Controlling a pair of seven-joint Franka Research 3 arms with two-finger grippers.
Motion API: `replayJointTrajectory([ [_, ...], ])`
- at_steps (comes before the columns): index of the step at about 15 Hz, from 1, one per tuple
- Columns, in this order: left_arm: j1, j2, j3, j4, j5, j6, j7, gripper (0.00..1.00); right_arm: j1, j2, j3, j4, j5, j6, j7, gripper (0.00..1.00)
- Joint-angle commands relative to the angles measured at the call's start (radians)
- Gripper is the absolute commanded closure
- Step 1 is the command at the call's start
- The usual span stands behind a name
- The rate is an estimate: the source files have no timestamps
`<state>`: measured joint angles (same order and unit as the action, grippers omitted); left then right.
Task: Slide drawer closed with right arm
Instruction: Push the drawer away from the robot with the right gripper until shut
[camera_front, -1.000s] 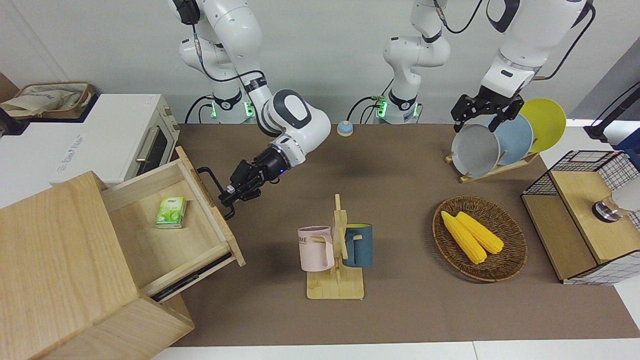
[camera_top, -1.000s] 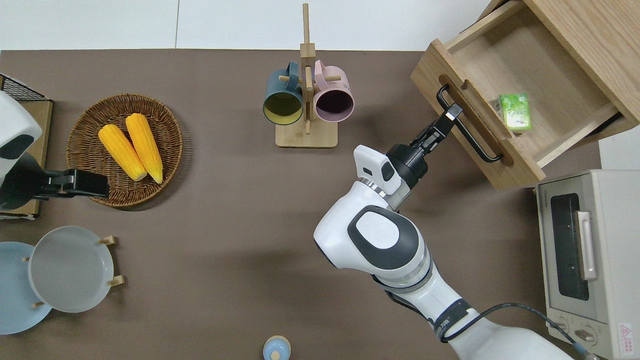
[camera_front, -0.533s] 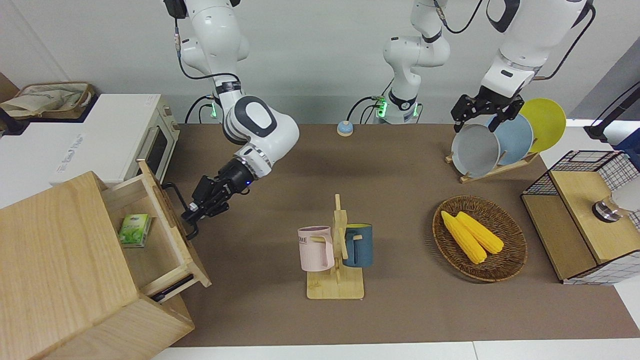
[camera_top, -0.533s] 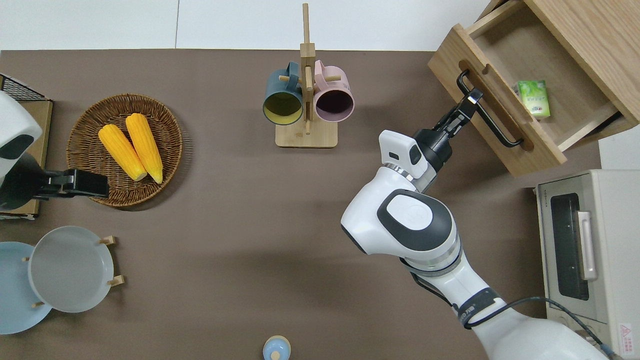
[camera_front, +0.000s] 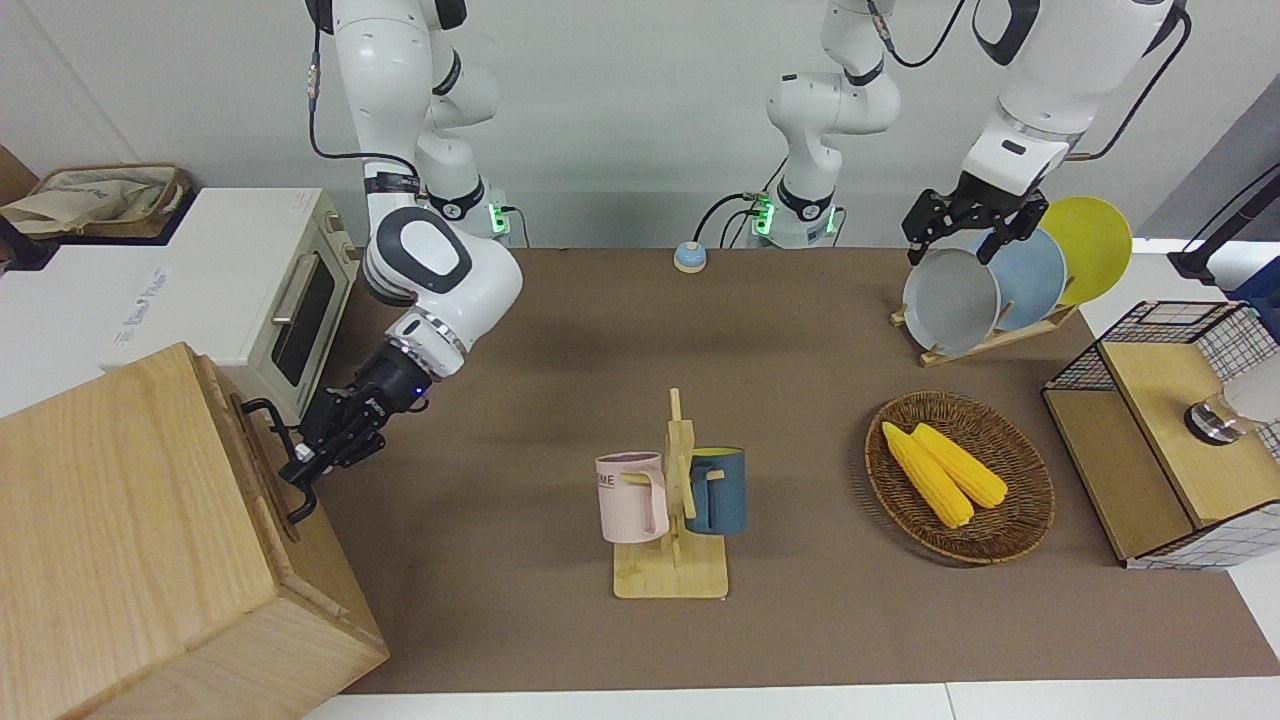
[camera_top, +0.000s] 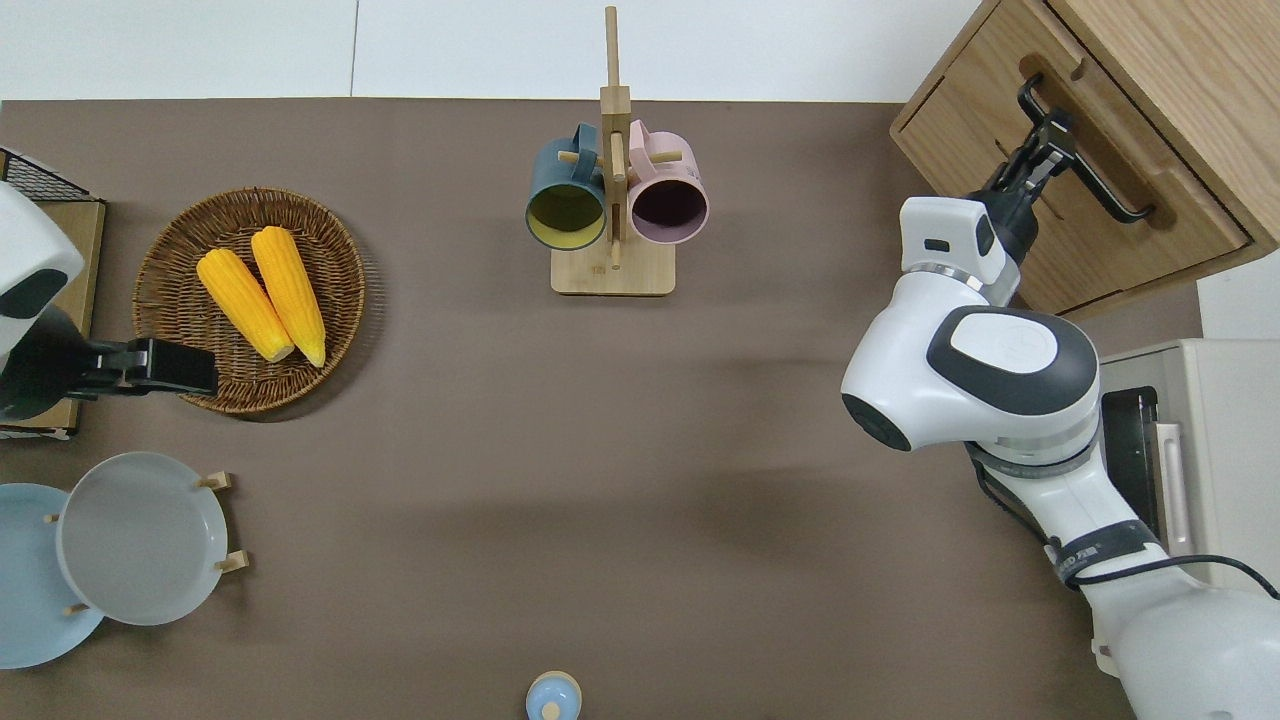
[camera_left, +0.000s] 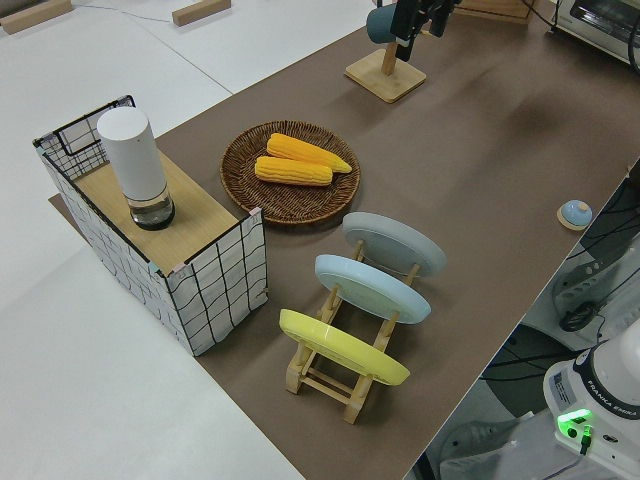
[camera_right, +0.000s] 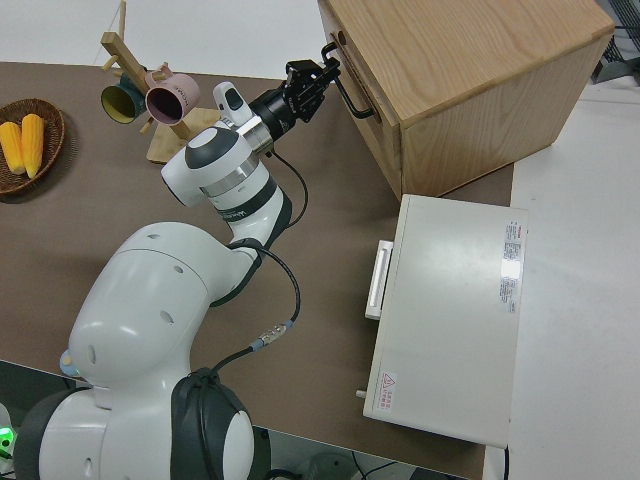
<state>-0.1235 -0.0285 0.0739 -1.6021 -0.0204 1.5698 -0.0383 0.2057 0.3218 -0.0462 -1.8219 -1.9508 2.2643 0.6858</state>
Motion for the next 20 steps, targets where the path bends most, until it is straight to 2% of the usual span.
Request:
replayJointTrajectory([
  [1,-0.002,-0.008,0.003,0.002,0.013,-0.014,0.001,0.0,-0.025,0.034,-0.03,0.004,-0.043,0.07,0.004,1.0],
  [6,-0.002,-0.008,0.003,0.002,0.013,-0.014,0.001,0.0,-0.028,0.034,-0.044,0.01,-0.053,0.095,0.012,1.0],
  [9,-0.002,-0.008,0.003,0.002,0.013,-0.014,0.001,0.0,-0.029,0.034,-0.078,0.015,-0.059,0.156,0.011,1.0],
  [10,-0.002,-0.008,0.003,0.002,0.013,-0.014,0.001,0.0,-0.029,0.034,-0.08,0.018,-0.056,0.156,0.009,1.0],
  [11,-0.002,-0.008,0.003,0.002,0.013,-0.013,0.001,0.0,-0.029,0.034,-0.077,0.018,-0.044,0.155,0.009,0.895],
  [14,-0.002,-0.008,0.003,0.002,0.013,-0.013,0.001,0.0,-0.028,0.023,-0.061,0.018,0.021,0.143,0.006,0.421],
  [15,-0.002,-0.008,0.003,0.002,0.013,-0.014,0.001,0.0,-0.025,0.016,-0.051,0.018,0.054,0.138,0.003,0.019],
  [16,-0.002,-0.008,0.003,0.002,0.013,-0.013,0.0,0.0,-0.023,0.005,-0.029,0.018,0.094,0.127,-0.005,0.009],
  [20,-0.002,-0.008,0.003,0.002,0.013,-0.014,0.001,0.0,-0.015,-0.01,0.063,0.016,0.243,-0.024,-0.095,0.009],
])
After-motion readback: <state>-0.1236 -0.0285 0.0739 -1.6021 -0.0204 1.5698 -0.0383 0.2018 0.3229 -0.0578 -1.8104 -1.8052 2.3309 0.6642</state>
